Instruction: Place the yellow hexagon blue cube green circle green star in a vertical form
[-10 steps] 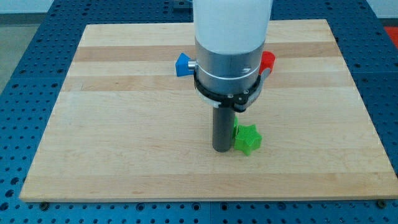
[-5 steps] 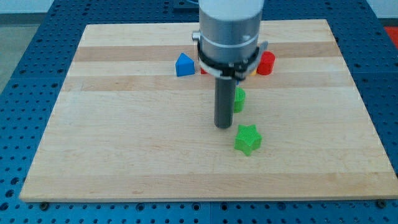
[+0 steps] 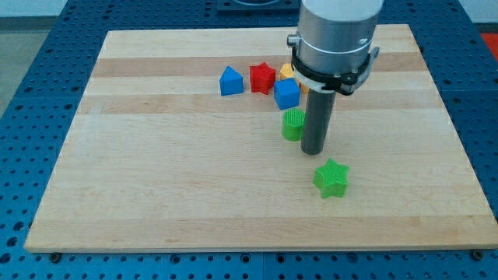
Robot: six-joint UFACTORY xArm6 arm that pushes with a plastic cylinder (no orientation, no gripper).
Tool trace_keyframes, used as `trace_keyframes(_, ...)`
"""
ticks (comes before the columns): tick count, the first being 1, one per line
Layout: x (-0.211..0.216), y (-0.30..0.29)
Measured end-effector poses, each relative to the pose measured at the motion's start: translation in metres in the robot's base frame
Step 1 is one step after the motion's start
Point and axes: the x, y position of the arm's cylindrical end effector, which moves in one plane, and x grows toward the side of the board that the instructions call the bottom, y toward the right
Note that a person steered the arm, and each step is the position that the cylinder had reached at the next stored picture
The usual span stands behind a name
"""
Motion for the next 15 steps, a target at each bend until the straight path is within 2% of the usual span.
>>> trace_keyframes(2,-0.003,-0.011)
trace_keyframes(3,-0.023,-0.011)
trace_keyframes(8,-0.03,0.003)
trace_keyframes(10,0.002,0.095)
trace_keyframes(11,0.016,0.096)
trace_keyframes(12,0.063,0.095)
trace_keyframes(13,0.084,0.095)
trace_keyframes(15,0.09,0.068)
